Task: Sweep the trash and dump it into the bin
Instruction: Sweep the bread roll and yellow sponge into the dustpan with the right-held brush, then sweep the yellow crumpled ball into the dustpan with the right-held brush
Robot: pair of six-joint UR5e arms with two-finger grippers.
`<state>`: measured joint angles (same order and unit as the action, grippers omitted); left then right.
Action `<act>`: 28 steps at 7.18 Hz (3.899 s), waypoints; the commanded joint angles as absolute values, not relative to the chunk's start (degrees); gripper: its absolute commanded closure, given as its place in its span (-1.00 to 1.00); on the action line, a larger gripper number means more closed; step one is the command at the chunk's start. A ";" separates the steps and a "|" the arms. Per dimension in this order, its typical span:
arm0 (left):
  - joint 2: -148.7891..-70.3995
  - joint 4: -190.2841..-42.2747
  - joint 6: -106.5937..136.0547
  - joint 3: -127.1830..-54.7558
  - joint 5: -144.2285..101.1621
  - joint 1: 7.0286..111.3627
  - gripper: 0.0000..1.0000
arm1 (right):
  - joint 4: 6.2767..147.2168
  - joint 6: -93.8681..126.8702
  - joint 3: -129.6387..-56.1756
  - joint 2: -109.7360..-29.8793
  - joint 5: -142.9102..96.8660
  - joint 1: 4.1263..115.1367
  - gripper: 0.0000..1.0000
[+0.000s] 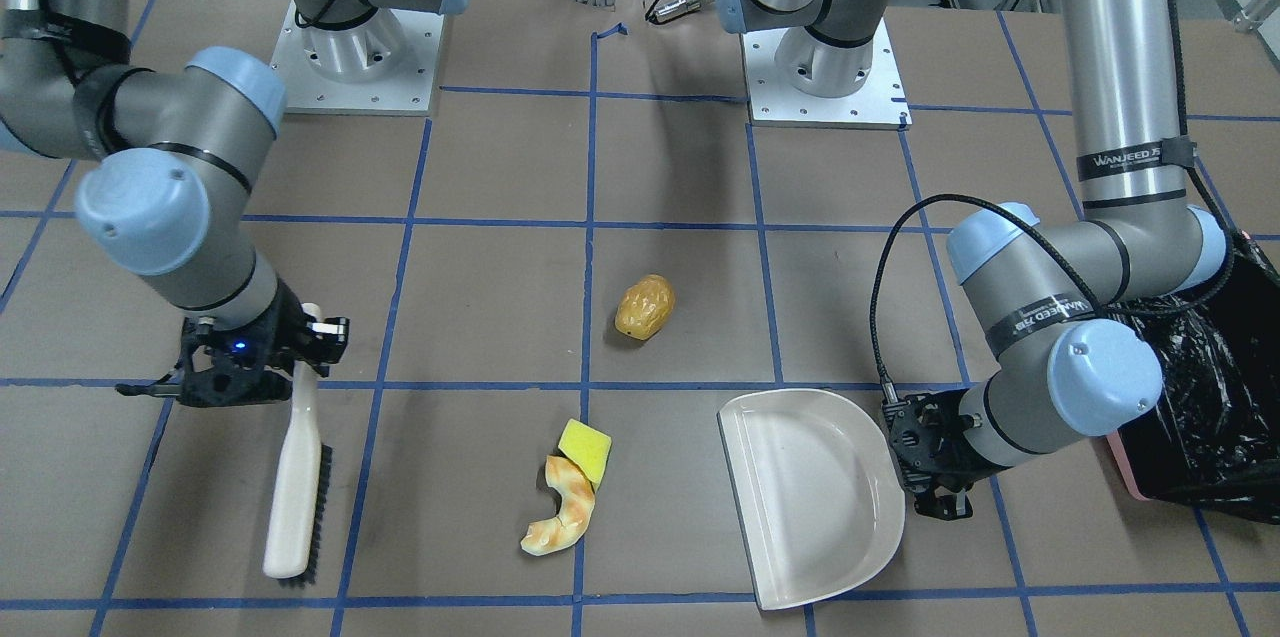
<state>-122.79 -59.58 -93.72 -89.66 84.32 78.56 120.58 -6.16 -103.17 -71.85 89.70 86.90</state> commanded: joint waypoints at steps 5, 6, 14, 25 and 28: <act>-122.43 -59.50 -90.16 -90.97 85.25 83.23 1.00 | 121.37 19.57 -101.51 -67.25 86.57 102.72 1.00; -122.43 -59.50 -90.96 -91.05 85.51 83.23 1.00 | 121.81 21.25 -101.51 -66.89 86.57 104.05 1.00; -122.08 -59.06 -92.02 -92.20 87.80 83.23 1.00 | 123.13 46.02 -82.72 -53.45 79.93 117.14 1.00; -120.85 -59.06 -95.86 -93.95 87.98 82.62 1.00 | 104.78 43.79 -76.09 -59.04 83.76 118.93 1.00; -115.25 -59.33 -98.25 -101.21 90.85 80.34 1.00 | 105.37 41.39 -89.77 -68.00 85.96 118.12 1.00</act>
<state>-117.88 -59.24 -97.05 -97.51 88.87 81.21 104.84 41.84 -83.87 -64.27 85.26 118.16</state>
